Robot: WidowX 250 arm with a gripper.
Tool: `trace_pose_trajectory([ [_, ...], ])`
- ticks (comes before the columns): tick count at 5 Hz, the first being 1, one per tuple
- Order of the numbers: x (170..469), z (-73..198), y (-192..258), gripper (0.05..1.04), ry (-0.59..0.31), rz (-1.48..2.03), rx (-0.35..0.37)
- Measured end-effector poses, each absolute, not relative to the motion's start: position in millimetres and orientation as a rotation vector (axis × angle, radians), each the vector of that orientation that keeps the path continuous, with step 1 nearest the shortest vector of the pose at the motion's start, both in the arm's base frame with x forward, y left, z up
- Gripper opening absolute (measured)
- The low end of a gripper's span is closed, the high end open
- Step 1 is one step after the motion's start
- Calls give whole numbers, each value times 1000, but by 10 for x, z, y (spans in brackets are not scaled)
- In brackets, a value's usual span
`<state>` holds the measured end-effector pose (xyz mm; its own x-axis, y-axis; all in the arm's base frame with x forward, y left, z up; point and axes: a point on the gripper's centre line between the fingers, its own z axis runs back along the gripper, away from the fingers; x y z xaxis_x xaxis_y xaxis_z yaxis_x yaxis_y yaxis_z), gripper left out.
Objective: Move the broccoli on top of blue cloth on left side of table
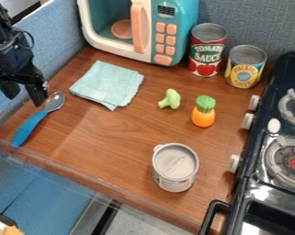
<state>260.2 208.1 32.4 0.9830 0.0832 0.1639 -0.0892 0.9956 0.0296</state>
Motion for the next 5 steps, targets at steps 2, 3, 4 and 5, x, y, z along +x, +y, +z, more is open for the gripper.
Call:
trace_pose_trajectory([
  [2,2855,186,1497,1001,-166,-56,-68],
  [3,3128,231,980,1001,-193,-185,-104],
  [4,3472,329,568,1000,-231,-281,-111],
  [5,3771,272,252,1000,-241,-337,-137],
])
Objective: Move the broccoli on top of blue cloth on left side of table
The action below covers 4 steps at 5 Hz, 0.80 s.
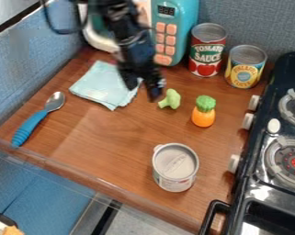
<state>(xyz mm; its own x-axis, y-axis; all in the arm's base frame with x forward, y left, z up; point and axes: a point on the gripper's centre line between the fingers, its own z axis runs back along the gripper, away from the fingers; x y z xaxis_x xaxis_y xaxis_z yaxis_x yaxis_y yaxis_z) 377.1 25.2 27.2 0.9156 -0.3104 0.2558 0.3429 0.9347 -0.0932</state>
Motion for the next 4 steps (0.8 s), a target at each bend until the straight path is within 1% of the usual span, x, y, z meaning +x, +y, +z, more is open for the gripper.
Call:
trace_pose_trajectory([
  [1,3977,194,101,1000,-245,-375,-118],
  [2,4078,66,23,1000,-228,-398,-113],
  [3,4046,-59,2,1000,-193,-414,-91],
  [4,4023,-158,-1,952,-172,-407,-94],
])
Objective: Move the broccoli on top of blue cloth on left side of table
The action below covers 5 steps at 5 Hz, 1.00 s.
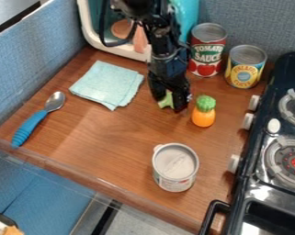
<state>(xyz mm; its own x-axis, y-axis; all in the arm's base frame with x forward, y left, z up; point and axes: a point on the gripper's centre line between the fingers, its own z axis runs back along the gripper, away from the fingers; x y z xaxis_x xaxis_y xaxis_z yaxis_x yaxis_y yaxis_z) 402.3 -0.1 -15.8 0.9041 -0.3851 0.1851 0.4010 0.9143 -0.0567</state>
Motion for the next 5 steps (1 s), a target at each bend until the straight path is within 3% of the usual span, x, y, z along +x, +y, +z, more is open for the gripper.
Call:
trace_pose_trajectory([
  [1,4064,-169,-7,693,-207,-371,-94],
  [3,4060,-166,138,666,-206,-320,-95],
  [5,4034,94,809,665,-249,-170,-78],
])
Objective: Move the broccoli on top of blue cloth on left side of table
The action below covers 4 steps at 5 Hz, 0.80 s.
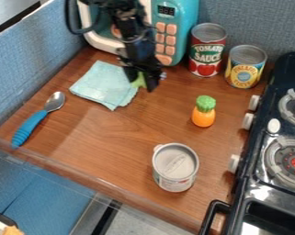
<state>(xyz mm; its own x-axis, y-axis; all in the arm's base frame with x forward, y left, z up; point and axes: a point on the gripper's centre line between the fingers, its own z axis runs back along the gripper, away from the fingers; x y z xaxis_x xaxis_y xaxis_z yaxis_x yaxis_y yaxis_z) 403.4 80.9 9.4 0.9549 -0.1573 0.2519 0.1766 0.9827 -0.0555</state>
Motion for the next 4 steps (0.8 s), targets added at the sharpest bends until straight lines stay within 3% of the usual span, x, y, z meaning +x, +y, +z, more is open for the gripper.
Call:
trace_pose_trajectory([
  [1,4045,117,1069,665,-241,-133,-49],
  [3,3963,-100,1435,666,-166,-69,-14],
  [4,3946,-103,1469,745,-148,-70,-9],
])
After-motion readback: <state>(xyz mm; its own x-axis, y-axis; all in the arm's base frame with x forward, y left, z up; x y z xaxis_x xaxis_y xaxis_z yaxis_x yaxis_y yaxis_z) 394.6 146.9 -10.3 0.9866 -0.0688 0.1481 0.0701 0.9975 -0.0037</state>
